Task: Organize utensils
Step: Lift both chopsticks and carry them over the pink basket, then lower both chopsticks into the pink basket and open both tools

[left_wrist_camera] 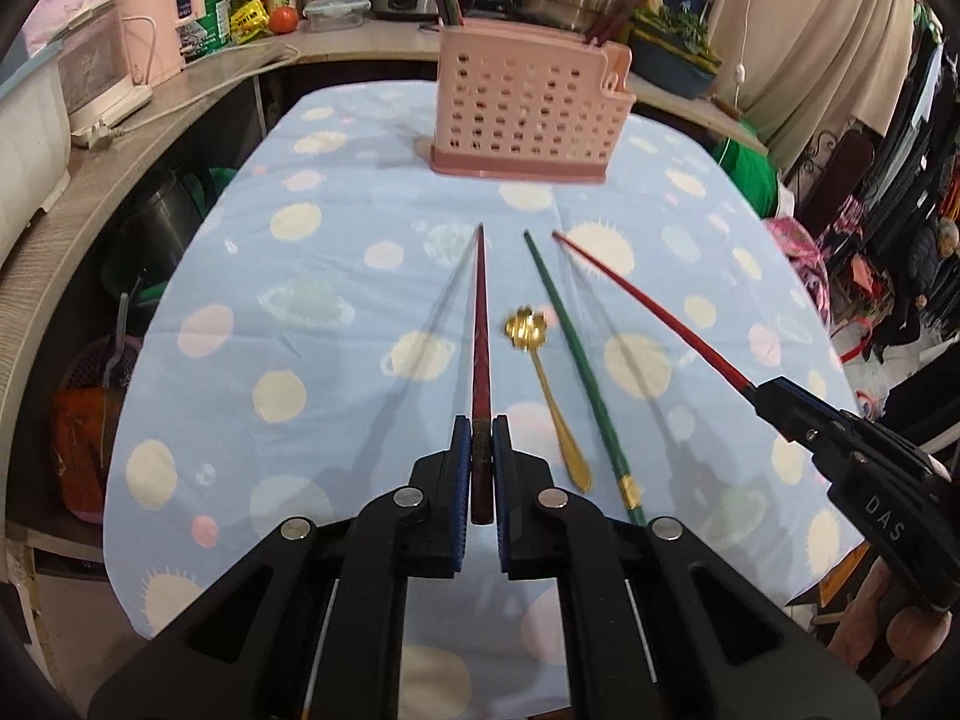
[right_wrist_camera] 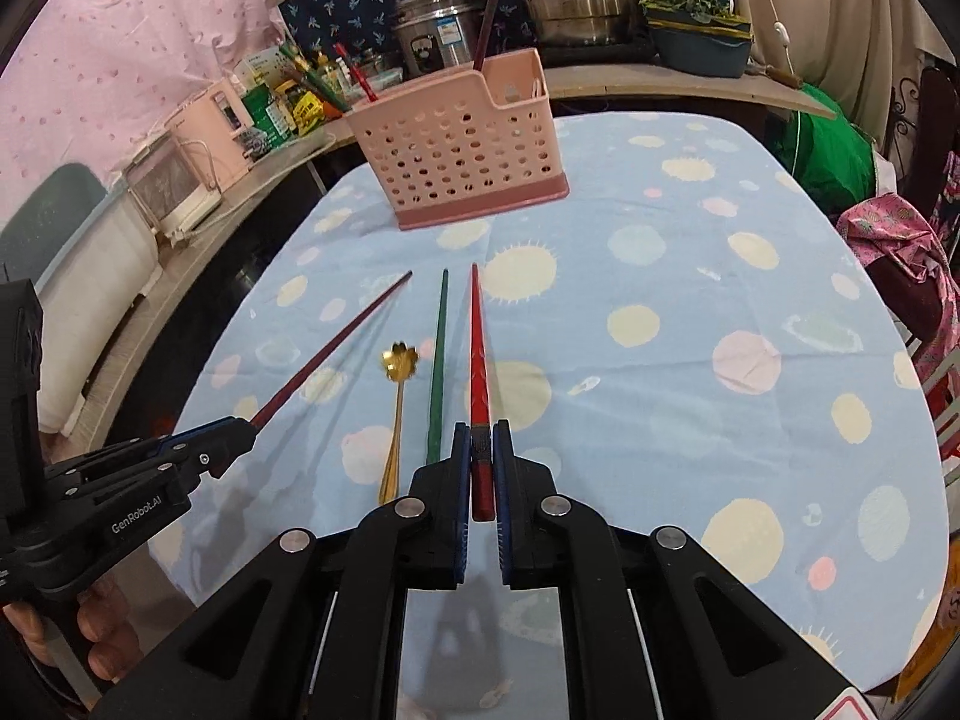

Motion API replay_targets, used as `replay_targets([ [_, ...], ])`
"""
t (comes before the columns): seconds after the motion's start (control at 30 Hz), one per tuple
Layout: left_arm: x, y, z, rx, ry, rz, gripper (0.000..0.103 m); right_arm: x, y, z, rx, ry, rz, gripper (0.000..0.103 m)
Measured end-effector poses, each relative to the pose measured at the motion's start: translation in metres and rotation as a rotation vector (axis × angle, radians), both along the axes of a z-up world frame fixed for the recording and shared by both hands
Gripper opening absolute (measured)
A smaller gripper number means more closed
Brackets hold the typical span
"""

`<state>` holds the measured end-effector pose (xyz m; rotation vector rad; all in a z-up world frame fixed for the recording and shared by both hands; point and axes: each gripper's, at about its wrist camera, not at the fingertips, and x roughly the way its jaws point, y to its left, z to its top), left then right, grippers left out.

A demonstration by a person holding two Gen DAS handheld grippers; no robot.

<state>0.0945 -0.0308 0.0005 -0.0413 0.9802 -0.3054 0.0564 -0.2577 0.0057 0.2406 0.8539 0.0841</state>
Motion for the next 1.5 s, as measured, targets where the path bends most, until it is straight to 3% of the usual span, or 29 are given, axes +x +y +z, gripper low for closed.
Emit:
replay_targets([
  [0.3,0.025,0.010,0.049,-0.030,-0.106,0.041,0.007,0.019,-0.019,0.056,0.015,-0.143,-0.031,0.007],
  [0.57,0.052,0.014,0.080,-0.033,-0.176,0.078,0.007,0.039,-0.025,0.083,0.011,-0.218,-0.039,0.007],
  [1.5,0.114,0.000,0.141,-0.061,-0.293,0.090,0.007,0.092,-0.053,0.120,0.088,-0.289,-0.071,0.007],
])
